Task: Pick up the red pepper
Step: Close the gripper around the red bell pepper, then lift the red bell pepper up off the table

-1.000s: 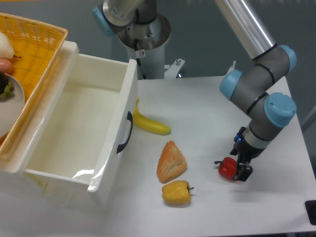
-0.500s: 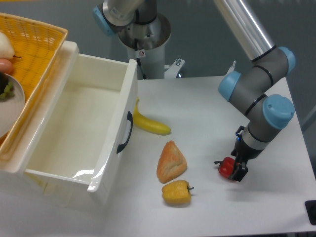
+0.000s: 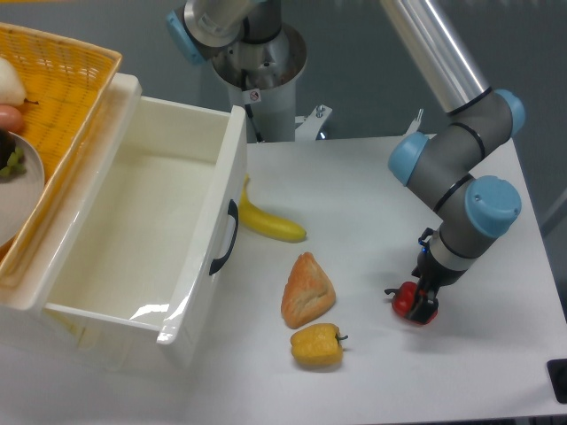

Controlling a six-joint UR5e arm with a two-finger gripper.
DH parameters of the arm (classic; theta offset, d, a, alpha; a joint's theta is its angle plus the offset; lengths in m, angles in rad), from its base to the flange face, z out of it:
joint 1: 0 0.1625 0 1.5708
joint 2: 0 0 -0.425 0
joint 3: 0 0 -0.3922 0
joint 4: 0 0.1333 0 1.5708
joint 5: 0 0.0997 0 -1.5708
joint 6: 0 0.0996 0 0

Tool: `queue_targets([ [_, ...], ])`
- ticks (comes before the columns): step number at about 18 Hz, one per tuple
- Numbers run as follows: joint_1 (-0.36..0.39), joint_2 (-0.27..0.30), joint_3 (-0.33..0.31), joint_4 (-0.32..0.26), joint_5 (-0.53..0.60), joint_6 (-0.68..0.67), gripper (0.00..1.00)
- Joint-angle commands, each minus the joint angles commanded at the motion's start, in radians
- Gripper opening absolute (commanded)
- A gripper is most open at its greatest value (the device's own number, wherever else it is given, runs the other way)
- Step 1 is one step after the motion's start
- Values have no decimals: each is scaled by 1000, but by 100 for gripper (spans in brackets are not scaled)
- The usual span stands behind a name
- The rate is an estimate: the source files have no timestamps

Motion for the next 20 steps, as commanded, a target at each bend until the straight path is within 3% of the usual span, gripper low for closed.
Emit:
queue_targets([
  [10, -2, -18, 2, 17, 0, 0, 100],
  [13, 0, -20, 2, 17, 0, 2, 90],
  [15, 0, -20, 2, 17, 0, 0, 74],
  [18, 0, -18, 3, 15, 3, -2, 70],
  [20, 0, -12, 3, 12, 20, -15, 59],
])
